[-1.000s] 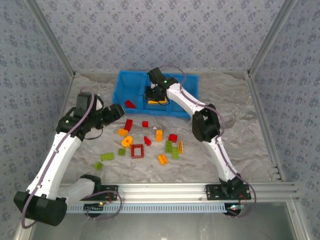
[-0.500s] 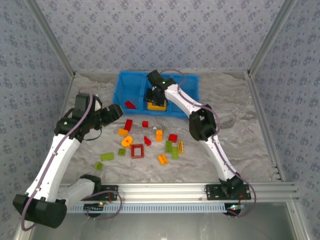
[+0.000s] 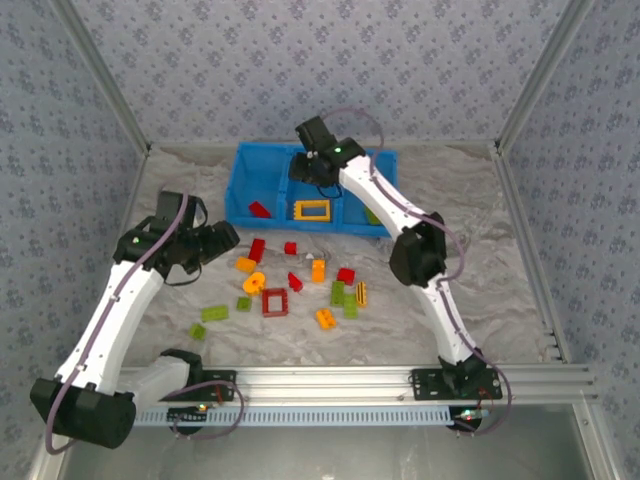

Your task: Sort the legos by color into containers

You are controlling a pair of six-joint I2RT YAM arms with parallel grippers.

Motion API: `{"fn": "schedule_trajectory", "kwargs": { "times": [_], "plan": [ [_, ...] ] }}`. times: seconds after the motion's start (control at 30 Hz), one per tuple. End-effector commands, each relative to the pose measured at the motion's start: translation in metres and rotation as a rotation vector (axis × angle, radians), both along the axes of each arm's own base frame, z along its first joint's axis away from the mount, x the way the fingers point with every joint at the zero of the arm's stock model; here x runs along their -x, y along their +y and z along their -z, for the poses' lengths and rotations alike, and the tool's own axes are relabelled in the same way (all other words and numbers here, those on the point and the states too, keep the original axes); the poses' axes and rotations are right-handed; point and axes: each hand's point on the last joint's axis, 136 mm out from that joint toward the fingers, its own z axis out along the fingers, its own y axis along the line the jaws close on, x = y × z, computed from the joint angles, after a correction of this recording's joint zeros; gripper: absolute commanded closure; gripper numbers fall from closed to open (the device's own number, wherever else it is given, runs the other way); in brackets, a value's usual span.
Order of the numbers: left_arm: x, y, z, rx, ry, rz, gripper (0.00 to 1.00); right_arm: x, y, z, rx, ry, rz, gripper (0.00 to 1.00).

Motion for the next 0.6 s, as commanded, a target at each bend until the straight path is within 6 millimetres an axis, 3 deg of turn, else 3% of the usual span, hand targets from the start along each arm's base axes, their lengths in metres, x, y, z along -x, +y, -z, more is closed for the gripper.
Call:
{"fn": "schedule_trajectory", "kwargs": {
  "times": [0.0,0.1,0.2,0.27,0.33,0.43,0.57],
  "plan": [
    [0.046,0.032,0.038,-0.076,0.233,-0.201,0.21,0.034,0.01,-0.086,0.02,-0.278,-0.17,0.4],
    [0.07,0.032,0.075,0.028,0.37,-0.394,0.19,0.08,0.032,-0.098,-0.056,-0.389,-0.396,0.3],
    [0.083,0.028,0.108,0.154,0.424,-0.613,0.19,0.14,0.043,-0.077,-0.136,-0.381,-0.641,0.25],
    [0.086,0.03,0.122,0.215,0.422,-0.757,0.19,0.181,0.041,-0.059,-0.095,-0.386,-0.755,0.21],
    [0.078,0.027,0.129,0.279,0.394,-0.834,0.19,0.209,0.034,-0.045,-0.056,-0.388,-0.82,0.19],
    [0.075,0.028,0.133,0.283,0.409,-0.9,0.2,0.231,0.018,-0.032,-0.056,-0.333,-0.835,0.2],
    [0.071,0.027,0.134,0.259,0.42,-0.976,0.22,0.241,0.009,-0.025,-0.056,-0.316,-0.838,0.2]
  ]
}}
